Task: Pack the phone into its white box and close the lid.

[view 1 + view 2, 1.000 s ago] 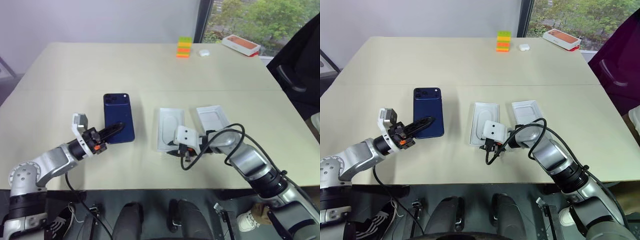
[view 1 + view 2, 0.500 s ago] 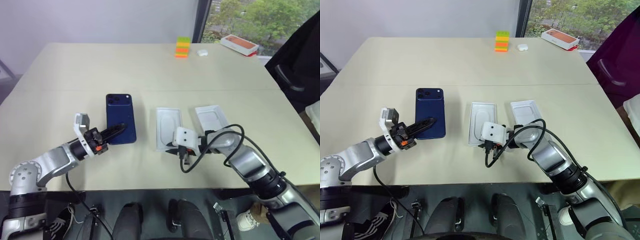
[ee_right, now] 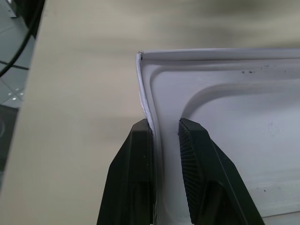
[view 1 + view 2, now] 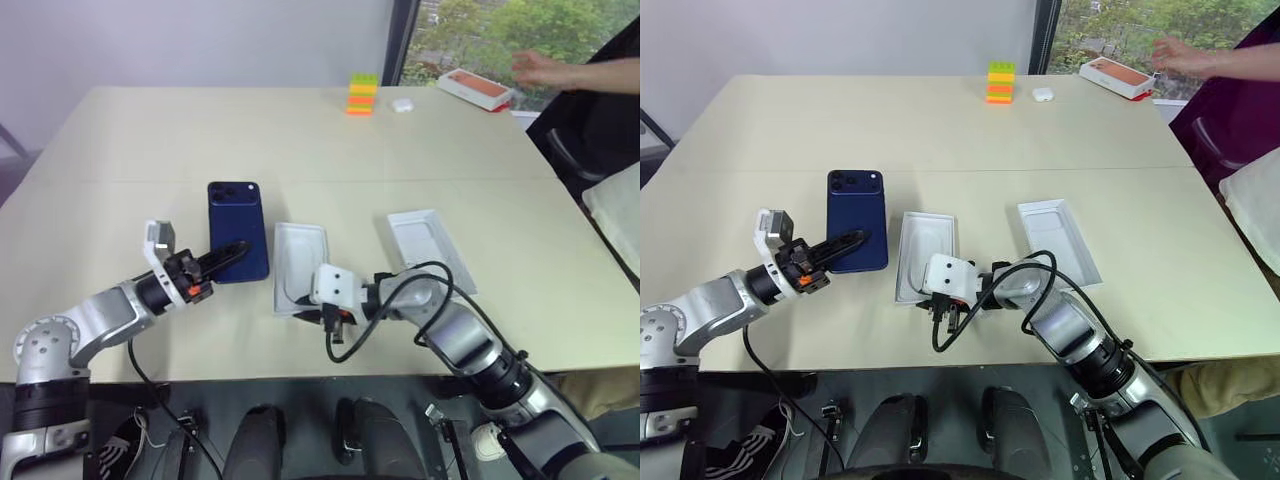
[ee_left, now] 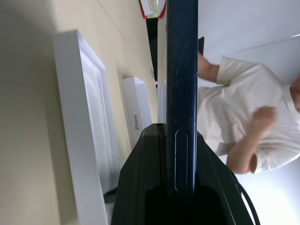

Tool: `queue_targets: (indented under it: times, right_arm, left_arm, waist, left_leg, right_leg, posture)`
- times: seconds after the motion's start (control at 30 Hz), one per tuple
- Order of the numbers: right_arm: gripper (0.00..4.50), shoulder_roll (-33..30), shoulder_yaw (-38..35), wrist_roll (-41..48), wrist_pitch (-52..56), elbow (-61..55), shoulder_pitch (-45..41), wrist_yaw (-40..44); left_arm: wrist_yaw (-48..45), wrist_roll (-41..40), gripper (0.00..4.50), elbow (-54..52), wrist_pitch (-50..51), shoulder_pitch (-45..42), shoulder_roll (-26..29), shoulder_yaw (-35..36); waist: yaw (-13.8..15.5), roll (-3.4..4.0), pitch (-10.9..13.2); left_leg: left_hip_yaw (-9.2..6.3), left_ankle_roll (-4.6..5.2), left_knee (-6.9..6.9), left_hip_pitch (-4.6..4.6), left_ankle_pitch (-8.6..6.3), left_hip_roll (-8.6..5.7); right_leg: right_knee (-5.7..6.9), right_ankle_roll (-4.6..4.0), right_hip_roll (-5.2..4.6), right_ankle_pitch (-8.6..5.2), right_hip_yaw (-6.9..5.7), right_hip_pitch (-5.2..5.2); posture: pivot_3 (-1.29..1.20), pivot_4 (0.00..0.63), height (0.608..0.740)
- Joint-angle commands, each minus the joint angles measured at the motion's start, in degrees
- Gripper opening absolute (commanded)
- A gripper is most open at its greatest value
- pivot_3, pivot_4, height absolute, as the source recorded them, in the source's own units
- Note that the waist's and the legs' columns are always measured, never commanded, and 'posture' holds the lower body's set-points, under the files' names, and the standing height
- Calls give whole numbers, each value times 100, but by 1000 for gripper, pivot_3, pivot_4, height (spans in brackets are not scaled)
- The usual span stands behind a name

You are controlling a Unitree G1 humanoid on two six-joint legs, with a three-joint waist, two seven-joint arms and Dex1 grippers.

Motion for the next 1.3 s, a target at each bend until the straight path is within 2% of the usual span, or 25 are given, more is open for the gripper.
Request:
queue_targets:
  times: [0.03, 0.2, 0.37, 0.4, 0.47, 0.57, 0.8, 0.97, 1.27, 1.3]
  right_arm:
    - [1390, 74, 7, 11, 78, 38, -38, -57]
    - [3751, 0, -194, 195, 108, -150, -5, 102]
    - [3751, -170, -819, 804, 114, -384, -33, 385]
    - [3751, -248, -1173, 1138, 141, -421, -26, 535]
    - [3751, -523, -1682, 1490, 132, -322, -2, 757]
    - [3751, -993, -1981, 1540, -149, -71, 99, 1002]
    - [3751, -1503, -2122, 1425, -591, 351, 341, 1145]
    - [3751, -1248, -2372, 1776, -617, 370, 322, 976]
    - [3751, -1121, -2219, 1609, -945, 497, 276, 810]
    - [3795, -1101, -2199, 1610, -932, 491, 260, 790]
  left_arm:
    - [-99, -201, 0, -217, -32, 0, 19, 93]
    - [-115, -198, 0, -203, 12, 59, 45, 48]
    - [-123, -169, 0, -197, 35, 48, 10, -85]
    - [-124, -124, 0, -214, 60, 18, -37, -181]
    - [-111, -28, 0, -234, 90, -53, -129, -365]
    - [-124, 268, 0, -119, 118, -175, -236, -591]
    - [-216, 975, 0, 344, 382, -528, -403, -958]
    - [-270, 1345, 0, 530, 478, -725, -673, -1007]
    - [-208, 1795, 0, 791, 582, -874, -1033, -887]
    - [-182, 1808, 478, 804, 587, -898, -1077, -865]
  waist:
    - [4, 0, 0]
    - [8, 1, 1]
    - [10, 2, 1]
    - [13, 2, 1]
    - [31, 5, 4]
    - [22, 3, 3]
    - [3, 5, 4]
    - [8, 4, 4]
    - [18, 5, 4]
    - [19, 5, 4]
  left_leg:
    - [0, 0, 0, 0, 0, 0]
    - [1, 0, 0, -3, 0, -1]
    - [0, 0, 0, -11, 0, -1]
    - [0, 0, 0, -11, 0, -1]
    - [-1, 0, 0, -12, 0, -2]
    - [0, 0, 1, -16, 0, -9]
    - [-1, 3, -7, -12, -2, 1]
    - [-1, 3, -7, -13, -1, 5]
    - [2, 3, -2, -11, -1, -2]
    - [1, 3, -2, -11, -1, -2]
  right_leg:
    - [0, -1, 0, -1, 0, 0]
    - [-2, -2, -1, -2, 0, -2]
    - [-2, 6, 0, 3, 0, -10]
    - [-2, 9, 0, 5, 0, -10]
    - [-4, 9, -1, 5, 0, -8]
    - [-11, 8, -9, 4, 0, -4]
    - [-7, 12, 12, 6, 2, -12]
    - [-4, 14, 14, 6, 2, -14]
    - [-5, 13, 5, 7, 4, -8]
    - [-4, 13, 5, 7, 4, -8]
  posture:
    - [0, 150, 740]
    - [0, 150, 740]
    - [0, 150, 740]
    - [0, 150, 740]
    - [0, 150, 740]
    - [0, 150, 740]
    - [0, 150, 740]
    - [0, 150, 740]
    - [0, 150, 740]
    - [0, 150, 740]
